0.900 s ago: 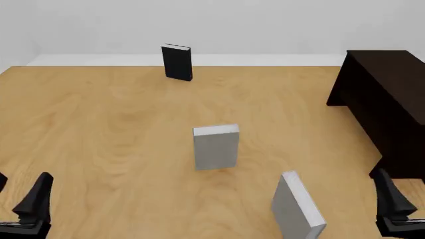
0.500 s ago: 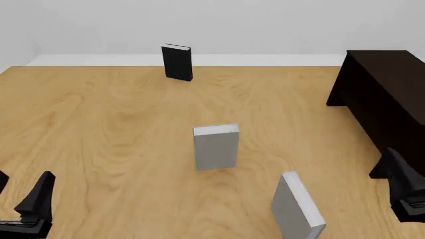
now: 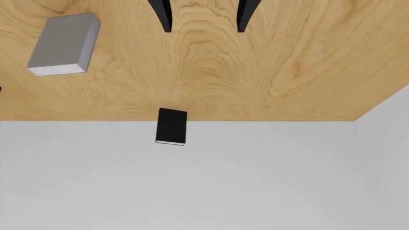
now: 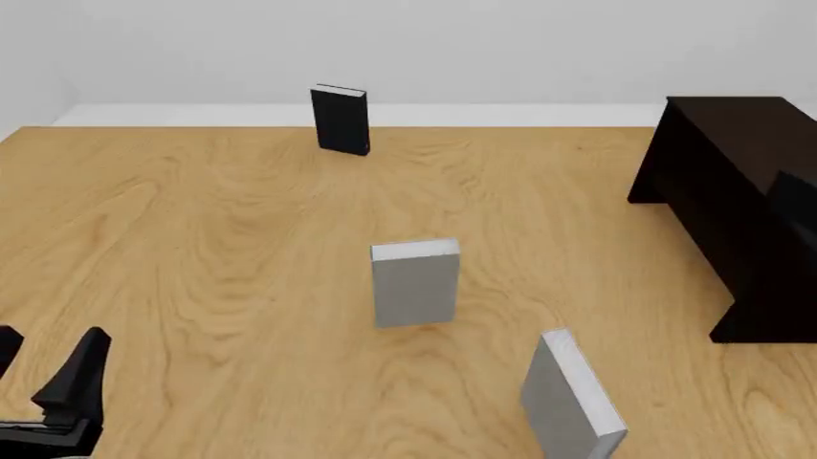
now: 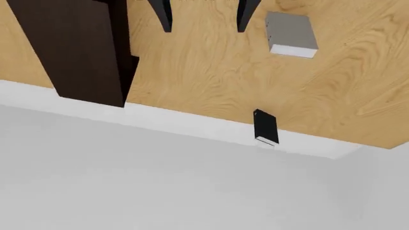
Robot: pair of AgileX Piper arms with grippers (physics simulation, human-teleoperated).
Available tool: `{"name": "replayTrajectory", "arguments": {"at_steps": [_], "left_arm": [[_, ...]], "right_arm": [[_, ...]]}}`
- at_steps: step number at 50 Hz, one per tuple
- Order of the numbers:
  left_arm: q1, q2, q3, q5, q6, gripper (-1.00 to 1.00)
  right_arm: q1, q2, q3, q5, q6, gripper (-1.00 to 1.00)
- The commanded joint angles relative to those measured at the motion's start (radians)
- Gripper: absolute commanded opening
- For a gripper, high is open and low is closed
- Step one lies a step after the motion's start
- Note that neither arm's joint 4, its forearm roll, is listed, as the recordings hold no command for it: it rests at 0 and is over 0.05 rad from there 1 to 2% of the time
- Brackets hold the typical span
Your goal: Pick up the book on the right and place it on the cabinet shelf.
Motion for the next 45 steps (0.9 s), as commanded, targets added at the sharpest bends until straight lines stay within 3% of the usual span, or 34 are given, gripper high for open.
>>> {"name": "replayTrajectory", "arguments": {"at_steps": [1, 6, 12, 16, 20, 45], "left_arm": [[-0.006, 0.003, 0.000, -0.003, -0.009, 1.00], [-0.009, 0.013, 0.000, -0.011, -0.008, 1.00], [-0.015, 0.028, 0.001, -0.023, -0.012, 1.00], [-0.015, 0.021, 0.001, -0.018, -0.015, 1.00], [-0.015, 0.019, 0.001, -0.012, -0.019, 1.00], [-0.027, 0.038, 0.001, -0.016, -0.026, 1.00]], "right_arm": [[0.057, 0.111, -0.168, 0.147, 0.020, 1.00], [0.063, 0.153, -0.243, 0.205, 0.019, 1.00], [0.116, 0.243, -0.355, 0.301, 0.070, 1.00], [0.144, 0.291, -0.408, 0.355, 0.046, 1.00], [0.144, 0.336, -0.472, 0.410, 0.063, 1.00], [0.215, 0.491, -0.583, 0.577, 0.075, 1.00]]}}
